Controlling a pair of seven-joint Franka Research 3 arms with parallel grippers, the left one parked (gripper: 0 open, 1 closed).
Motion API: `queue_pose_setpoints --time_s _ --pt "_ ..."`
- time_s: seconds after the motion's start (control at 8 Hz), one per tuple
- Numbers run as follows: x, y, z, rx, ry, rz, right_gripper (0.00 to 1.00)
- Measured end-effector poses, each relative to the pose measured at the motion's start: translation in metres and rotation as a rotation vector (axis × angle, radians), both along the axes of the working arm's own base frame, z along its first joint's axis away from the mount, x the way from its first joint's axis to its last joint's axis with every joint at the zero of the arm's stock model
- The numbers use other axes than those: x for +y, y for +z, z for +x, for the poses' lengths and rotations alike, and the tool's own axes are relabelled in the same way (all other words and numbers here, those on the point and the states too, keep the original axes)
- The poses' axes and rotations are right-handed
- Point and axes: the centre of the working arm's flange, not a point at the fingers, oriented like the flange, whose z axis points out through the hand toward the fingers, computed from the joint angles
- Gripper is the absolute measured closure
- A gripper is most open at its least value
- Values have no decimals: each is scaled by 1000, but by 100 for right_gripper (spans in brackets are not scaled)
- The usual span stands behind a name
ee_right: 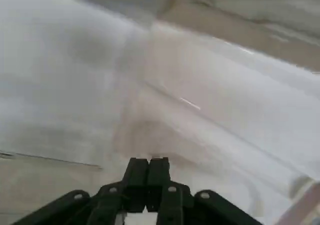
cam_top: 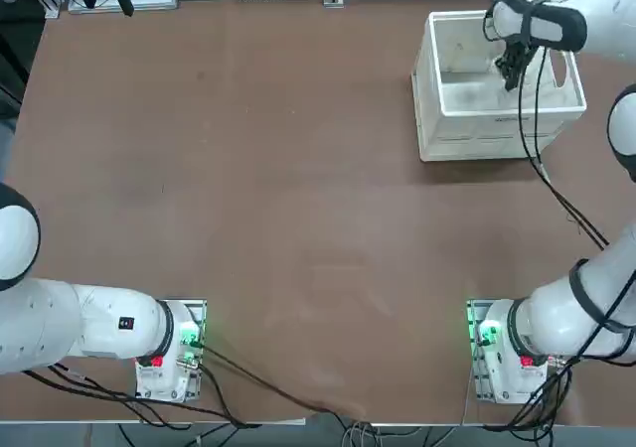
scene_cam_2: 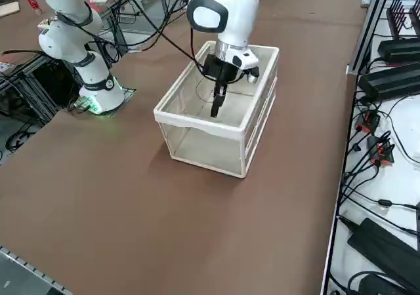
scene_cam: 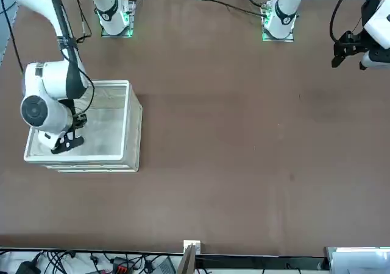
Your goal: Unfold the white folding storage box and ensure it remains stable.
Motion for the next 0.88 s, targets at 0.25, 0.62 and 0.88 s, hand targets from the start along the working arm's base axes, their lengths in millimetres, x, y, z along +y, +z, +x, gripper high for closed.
queue_pose_setpoints --time_s 0.25,0.62,0.88 --pt "-14 -22 -3 43 45 -152 99" --pt "-30 -66 -9 101 63 -271 99" --pt "-41 -82 -12 117 68 -311 99"
